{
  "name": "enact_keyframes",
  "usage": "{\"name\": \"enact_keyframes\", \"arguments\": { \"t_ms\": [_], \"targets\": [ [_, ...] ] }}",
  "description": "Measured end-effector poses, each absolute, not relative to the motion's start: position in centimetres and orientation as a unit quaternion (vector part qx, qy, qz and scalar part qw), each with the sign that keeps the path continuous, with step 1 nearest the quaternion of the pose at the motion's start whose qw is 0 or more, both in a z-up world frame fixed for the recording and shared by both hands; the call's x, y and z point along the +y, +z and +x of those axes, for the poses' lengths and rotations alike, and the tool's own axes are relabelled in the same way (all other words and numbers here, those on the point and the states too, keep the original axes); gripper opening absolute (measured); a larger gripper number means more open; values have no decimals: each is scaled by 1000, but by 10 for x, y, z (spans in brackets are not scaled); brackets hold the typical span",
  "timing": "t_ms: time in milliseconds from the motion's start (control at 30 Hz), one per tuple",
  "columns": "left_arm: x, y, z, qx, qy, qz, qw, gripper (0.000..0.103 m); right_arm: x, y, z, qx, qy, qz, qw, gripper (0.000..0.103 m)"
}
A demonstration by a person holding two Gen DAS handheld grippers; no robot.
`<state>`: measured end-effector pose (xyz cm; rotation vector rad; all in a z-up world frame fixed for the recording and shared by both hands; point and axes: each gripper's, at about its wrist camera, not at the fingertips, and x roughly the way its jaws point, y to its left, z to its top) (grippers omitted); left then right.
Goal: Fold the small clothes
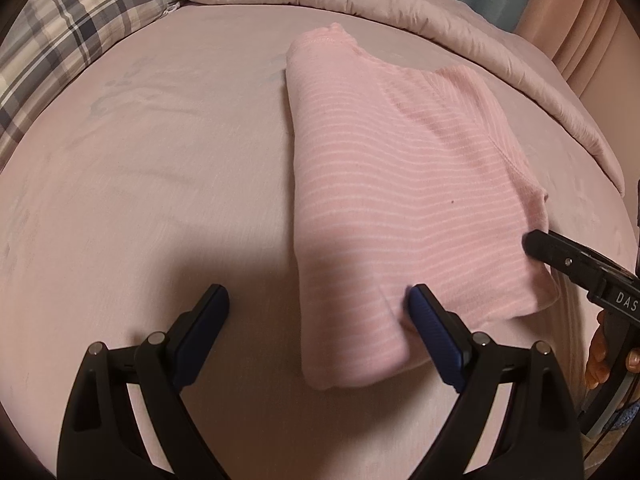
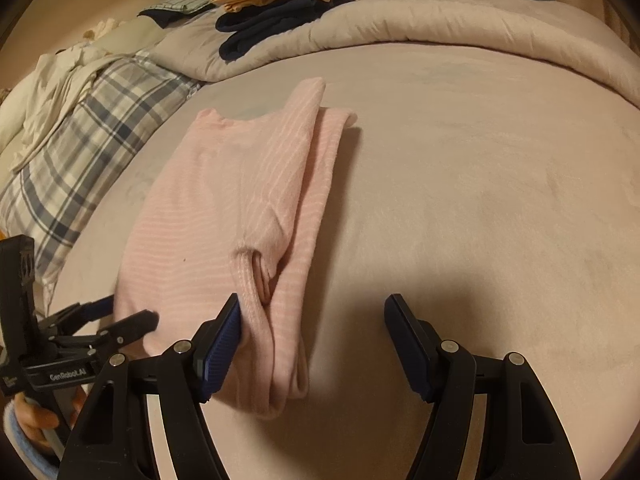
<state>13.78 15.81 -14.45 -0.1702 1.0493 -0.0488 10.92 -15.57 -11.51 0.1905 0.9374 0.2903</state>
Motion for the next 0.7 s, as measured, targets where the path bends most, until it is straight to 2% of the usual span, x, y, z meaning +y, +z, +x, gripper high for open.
{"name": "enact_keyframes", "arguments": {
  "t_ms": [700],
  "targets": [
    [153, -134, 98, 514, -9, -89, 853, 91, -157, -105, 67, 445, 149, 67, 880, 70]
  ]
}}
